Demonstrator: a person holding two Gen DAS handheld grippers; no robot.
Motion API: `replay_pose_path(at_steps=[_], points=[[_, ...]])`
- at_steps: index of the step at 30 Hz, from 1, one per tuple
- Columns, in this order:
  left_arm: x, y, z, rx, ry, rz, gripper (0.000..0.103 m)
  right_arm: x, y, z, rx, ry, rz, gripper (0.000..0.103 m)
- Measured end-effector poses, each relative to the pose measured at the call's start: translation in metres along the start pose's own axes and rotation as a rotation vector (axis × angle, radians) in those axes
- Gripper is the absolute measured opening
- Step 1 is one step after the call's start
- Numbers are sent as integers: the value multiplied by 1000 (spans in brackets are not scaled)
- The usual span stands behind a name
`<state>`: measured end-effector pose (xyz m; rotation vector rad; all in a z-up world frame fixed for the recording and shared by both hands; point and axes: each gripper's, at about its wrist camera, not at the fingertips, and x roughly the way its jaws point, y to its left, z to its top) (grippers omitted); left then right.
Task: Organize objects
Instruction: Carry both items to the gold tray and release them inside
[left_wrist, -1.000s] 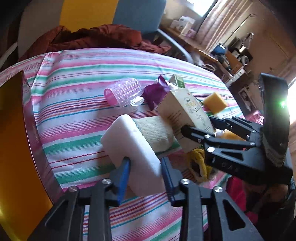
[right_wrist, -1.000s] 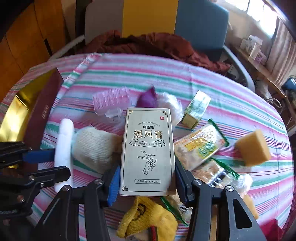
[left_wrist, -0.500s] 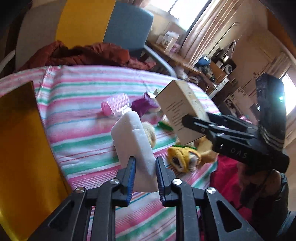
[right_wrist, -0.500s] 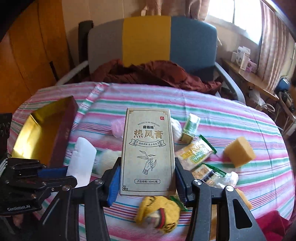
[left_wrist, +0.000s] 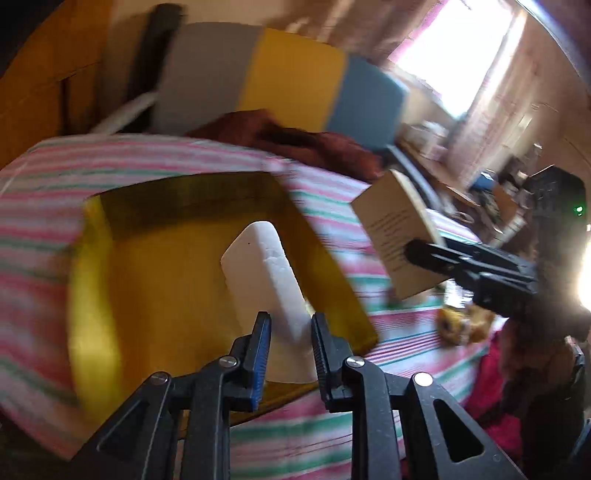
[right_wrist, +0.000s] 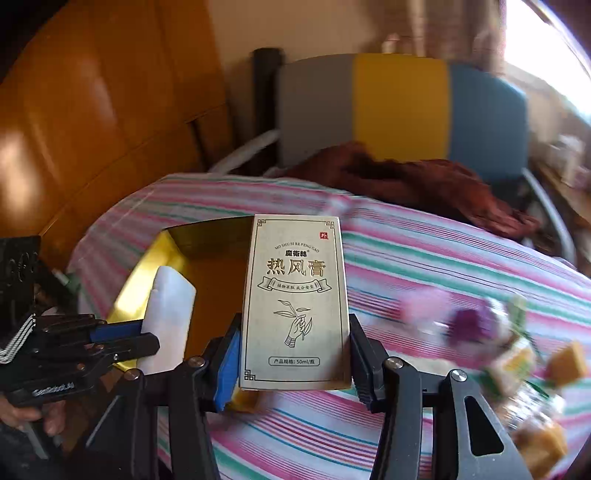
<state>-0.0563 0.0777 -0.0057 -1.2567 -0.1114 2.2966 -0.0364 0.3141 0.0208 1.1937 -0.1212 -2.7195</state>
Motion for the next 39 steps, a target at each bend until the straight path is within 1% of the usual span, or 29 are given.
replay_pose_path(at_steps=[1,3,6,8,10,12,13,14,15,16,18,21,23,26,27,30,34,39], points=[[-5,17,-5,-21,-3,41,22,9,12,3,-15,14,22,52],[-7,38,-14,-35,11,86,22,34,38,8,-39,56,73,52],[-12,64,-28,-73,23,159,25,68,64,12,-47,111,103,52],[-17,80,-35,-110,19,171,27,94,79,17,-30,145,120,52],[-20,85,-39,-130,17,167,29,118,87,24,19,164,139,52],[-24,88,-46,-134,12,165,30,129,95,29,47,163,171,54],[-25,87,-45,-131,14,162,33,136,99,34,87,150,206,60],[-27,86,-46,-130,14,162,33,142,104,37,114,150,231,76],[-29,86,-46,-135,8,163,33,146,105,39,138,155,242,80],[-34,88,-48,-142,0,161,33,147,108,40,148,152,232,80],[-40,90,-48,-161,-22,160,33,147,113,38,127,152,230,80],[-53,92,-45,-186,-73,161,33,135,114,26,104,168,216,80],[-57,90,-41,-195,-97,177,33,127,113,14,90,173,197,81],[-57,85,-36,-196,-117,219,33,117,110,1,71,180,167,86],[-57,82,-35,-195,-122,244,33,111,111,-3,59,171,152,87],[-56,78,-34,-198,-141,292,33,102,110,-8,24,138,116,93],[-59,67,-35,-170,-177,368,33,86,111,-15,-9,87,56,95],[-61,54,-38,-117,-199,409,33,70,115,-18,-40,40,11,98]])
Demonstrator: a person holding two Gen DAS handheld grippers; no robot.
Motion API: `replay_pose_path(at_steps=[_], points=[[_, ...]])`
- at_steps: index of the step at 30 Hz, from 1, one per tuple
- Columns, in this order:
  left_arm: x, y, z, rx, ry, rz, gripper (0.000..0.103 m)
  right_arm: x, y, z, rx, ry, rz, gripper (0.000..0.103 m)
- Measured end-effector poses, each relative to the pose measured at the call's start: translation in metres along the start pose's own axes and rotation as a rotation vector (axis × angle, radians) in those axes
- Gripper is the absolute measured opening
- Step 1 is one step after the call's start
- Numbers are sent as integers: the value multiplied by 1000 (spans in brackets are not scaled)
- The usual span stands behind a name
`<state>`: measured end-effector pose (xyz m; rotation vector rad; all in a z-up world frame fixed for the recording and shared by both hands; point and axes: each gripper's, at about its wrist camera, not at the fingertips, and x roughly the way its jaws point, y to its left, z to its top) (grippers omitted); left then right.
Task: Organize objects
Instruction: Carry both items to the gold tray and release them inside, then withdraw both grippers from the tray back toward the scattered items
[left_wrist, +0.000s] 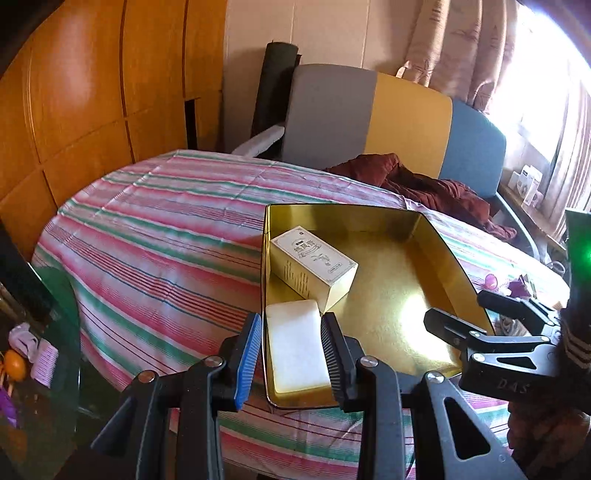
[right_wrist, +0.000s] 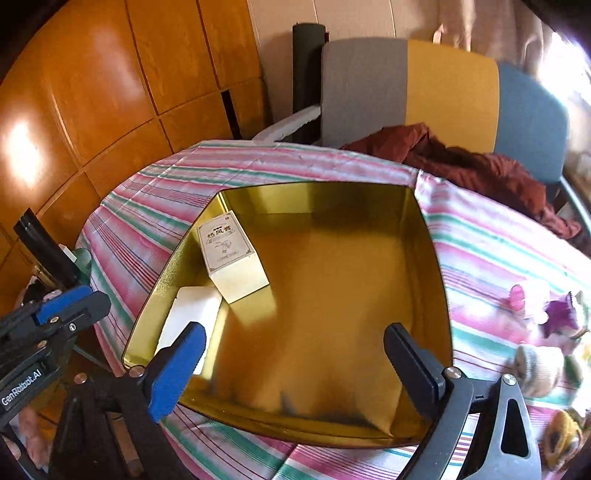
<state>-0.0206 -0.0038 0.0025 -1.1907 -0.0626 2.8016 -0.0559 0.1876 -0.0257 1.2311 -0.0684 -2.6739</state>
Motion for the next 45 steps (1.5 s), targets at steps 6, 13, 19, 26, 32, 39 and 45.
replay_pose_path(at_steps=[6,13,19,26,32,39,45], points=[[-2,-12,-3,40,-7,-13,33,-15,2,-7,-23,-44,-37,99],[-1,-22,-7,68,7,-41,33,-28,-11,-15,5,-73,-68,100],[-1,-32,-10,96,12,-57,33,-42,-21,-23,24,-107,-112,100],[0,-45,-11,131,23,-77,33,-55,-38,-34,43,-127,-162,100],[1,-61,-11,173,31,-107,33,-67,-65,-47,98,-130,-208,101],[5,-92,-12,260,50,-179,33,-85,-104,-71,174,-112,-283,101],[8,-127,-13,340,67,-247,33,-106,-151,-101,284,-74,-374,101]])
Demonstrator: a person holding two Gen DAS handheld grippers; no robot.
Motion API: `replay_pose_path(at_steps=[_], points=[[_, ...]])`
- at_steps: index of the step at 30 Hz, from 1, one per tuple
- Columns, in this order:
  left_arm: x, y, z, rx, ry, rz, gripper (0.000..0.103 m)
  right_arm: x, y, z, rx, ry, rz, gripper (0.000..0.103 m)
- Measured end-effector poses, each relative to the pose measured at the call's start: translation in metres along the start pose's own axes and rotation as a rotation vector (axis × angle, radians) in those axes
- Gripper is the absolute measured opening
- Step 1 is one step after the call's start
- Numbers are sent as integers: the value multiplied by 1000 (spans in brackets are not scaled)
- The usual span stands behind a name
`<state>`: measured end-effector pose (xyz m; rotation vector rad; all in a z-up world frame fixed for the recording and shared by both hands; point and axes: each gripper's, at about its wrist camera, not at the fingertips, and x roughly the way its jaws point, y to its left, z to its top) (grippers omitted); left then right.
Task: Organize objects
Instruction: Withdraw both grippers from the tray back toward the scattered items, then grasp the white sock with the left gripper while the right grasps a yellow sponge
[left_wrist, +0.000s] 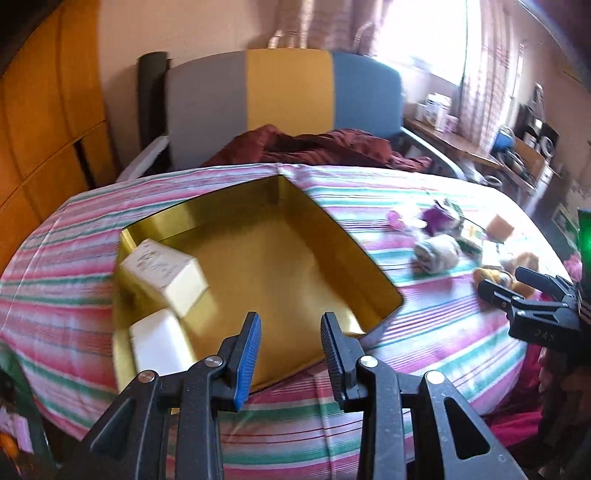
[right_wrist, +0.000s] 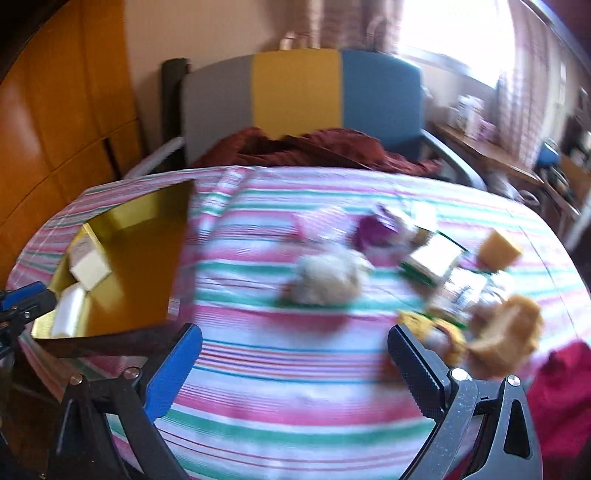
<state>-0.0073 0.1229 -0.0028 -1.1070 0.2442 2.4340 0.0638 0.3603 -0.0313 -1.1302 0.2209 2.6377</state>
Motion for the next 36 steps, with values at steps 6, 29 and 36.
replay_pose_path(at_steps=[6,29,36], points=[[11,-41,11,107,17,-75,33,-10,-55,-2,107,11,-77,101],[85,-148,58,135,206,-326,44,-25,-239,-5,582,4,-155,103],[117,-156,68,64,255,-318,57,2,-223,-6,505,104,-104,96]])
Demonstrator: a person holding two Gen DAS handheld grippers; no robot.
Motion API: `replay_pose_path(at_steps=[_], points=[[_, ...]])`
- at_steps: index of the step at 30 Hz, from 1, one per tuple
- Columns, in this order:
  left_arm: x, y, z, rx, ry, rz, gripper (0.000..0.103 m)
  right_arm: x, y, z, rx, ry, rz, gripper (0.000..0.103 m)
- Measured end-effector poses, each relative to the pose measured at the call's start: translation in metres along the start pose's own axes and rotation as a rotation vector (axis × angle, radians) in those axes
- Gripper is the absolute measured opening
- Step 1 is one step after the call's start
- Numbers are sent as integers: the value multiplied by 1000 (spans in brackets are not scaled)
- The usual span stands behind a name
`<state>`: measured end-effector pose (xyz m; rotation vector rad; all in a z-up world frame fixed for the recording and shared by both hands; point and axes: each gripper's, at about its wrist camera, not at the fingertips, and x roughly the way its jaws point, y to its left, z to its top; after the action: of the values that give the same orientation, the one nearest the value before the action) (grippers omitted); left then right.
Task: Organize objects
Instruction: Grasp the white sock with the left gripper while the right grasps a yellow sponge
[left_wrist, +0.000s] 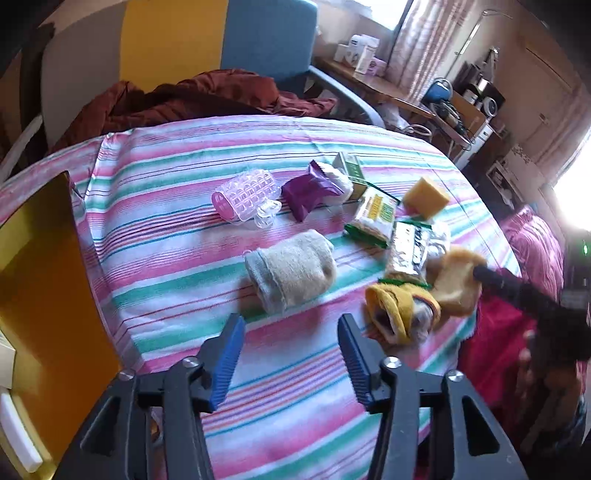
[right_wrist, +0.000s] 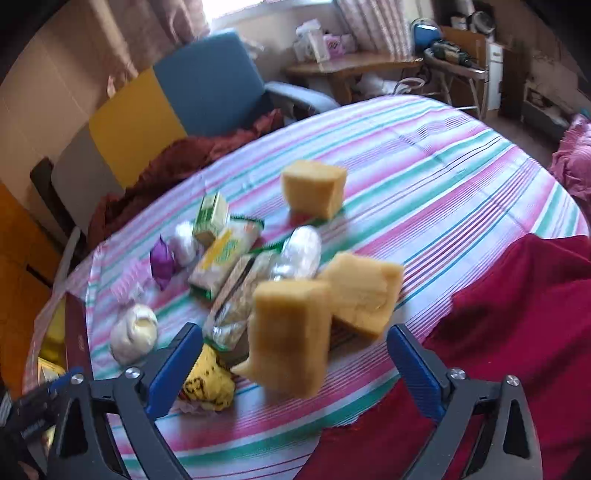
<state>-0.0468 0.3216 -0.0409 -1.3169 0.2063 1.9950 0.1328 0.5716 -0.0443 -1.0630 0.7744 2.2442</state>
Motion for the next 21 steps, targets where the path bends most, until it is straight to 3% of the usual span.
replay_pose_path(at_steps=[4,9,14,18,21], points=[[13,1,12,-35,4,3,71,12,8,-5,-43,40,-16,84],[33,-1,27,-67,26,-6,81,22,12,-7,-69,68,-36,69],[57,-5,37,-83,55,-2,81,27,14,-6,-94,75,-43,49],[77,1,41,-101,79,45,79,28,17,-4,-126,72,-57,46],[82,9,36,-136,74,-7,75,26,19,-4,-144,65,-63,44]])
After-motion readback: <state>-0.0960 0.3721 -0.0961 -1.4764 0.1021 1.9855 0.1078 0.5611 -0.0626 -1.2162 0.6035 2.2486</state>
